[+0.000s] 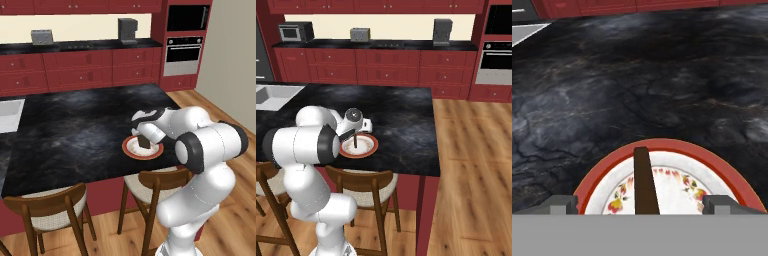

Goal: Start the toaster. Once the lever pops up, take the bread to the plate on the dining counter.

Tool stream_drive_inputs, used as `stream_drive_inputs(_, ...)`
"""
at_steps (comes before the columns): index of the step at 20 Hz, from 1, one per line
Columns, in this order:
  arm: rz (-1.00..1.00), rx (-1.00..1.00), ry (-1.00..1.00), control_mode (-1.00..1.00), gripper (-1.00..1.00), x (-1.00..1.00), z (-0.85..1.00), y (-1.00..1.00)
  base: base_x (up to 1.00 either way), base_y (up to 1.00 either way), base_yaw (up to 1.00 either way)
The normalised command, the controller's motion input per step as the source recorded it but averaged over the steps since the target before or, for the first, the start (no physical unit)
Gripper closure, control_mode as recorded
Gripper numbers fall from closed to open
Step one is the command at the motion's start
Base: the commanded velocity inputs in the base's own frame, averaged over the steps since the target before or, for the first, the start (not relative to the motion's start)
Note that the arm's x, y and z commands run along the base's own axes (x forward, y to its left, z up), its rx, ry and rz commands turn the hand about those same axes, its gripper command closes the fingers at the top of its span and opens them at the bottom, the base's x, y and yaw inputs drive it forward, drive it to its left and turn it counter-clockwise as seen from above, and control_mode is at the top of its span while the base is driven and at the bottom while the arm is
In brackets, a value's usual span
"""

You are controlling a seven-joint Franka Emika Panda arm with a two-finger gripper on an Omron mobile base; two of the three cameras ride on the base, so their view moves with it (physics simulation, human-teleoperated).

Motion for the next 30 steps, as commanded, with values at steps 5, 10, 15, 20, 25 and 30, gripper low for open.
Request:
stream_drive_inputs(5,0.0,0.0,0.0,-1.0,-1.0,0.0,0.03,0.0,0.0,0.0,0.0)
stream_drive_inputs(10,0.0,0.0,0.0,-1.0,-1.0,0.0,0.08,0.0,0.0,0.0,0.0)
stream_drive_inputs(15,0.0,0.0,0.0,-1.0,-1.0,0.0,0.05,0.0,0.0,0.0,0.0)
stream_drive_inputs(20,0.0,0.0,0.0,-1.0,-1.0,0.0,0.02,0.0,0.0,0.0,0.0)
stream_drive_inputs(25,0.0,0.0,0.0,-1.0,-1.0,0.0,0.07,0.0,0.0,0.0,0.0)
stream_drive_inputs(30,0.0,0.0,0.0,-1.0,-1.0,0.0,0.01,0.0,0.0,0.0,0.0)
